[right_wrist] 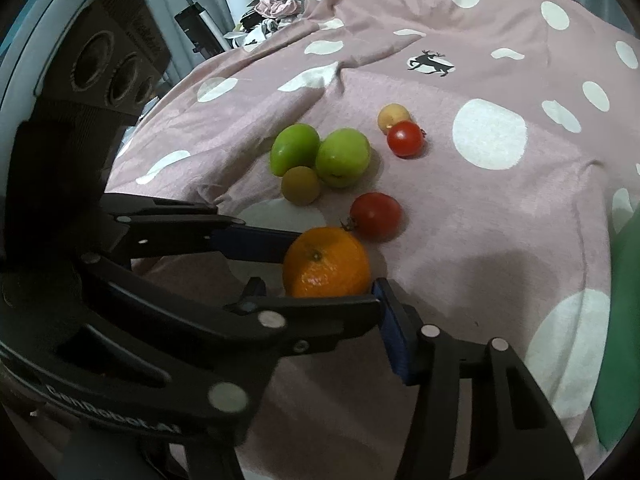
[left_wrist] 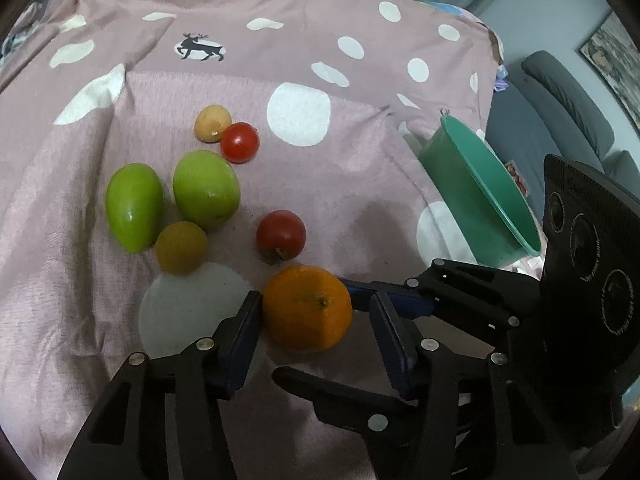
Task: Organize fruits
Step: 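Close the left gripper around the orange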
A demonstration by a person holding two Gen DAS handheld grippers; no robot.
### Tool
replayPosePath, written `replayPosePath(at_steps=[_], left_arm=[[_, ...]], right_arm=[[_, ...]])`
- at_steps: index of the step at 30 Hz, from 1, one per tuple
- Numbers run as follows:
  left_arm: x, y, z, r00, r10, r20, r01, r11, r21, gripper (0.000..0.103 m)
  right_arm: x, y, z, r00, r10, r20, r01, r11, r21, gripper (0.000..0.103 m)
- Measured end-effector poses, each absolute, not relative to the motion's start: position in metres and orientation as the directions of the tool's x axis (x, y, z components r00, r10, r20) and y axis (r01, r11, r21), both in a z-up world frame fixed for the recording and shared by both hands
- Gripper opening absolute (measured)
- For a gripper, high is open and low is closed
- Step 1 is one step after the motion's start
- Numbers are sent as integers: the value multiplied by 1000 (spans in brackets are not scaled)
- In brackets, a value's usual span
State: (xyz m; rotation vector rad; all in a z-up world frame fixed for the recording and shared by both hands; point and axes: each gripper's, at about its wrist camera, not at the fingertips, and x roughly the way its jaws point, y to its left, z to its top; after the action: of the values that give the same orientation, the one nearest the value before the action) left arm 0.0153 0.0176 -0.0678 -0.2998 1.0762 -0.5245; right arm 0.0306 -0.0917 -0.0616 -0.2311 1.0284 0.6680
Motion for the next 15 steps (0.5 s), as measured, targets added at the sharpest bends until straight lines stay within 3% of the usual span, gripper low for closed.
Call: replayPosePath(at_steps=[3, 15], left_arm=[[17, 20, -68, 370, -547, -751, 252, 837, -486, 48], [9, 18, -63, 371, -544, -752, 272, 838, -472, 48]], right_arm=[[34, -88, -63, 353, 374, -857, -611, 786, 91, 44], [26, -94, -60, 373, 389, -843, -610, 787, 93, 44]])
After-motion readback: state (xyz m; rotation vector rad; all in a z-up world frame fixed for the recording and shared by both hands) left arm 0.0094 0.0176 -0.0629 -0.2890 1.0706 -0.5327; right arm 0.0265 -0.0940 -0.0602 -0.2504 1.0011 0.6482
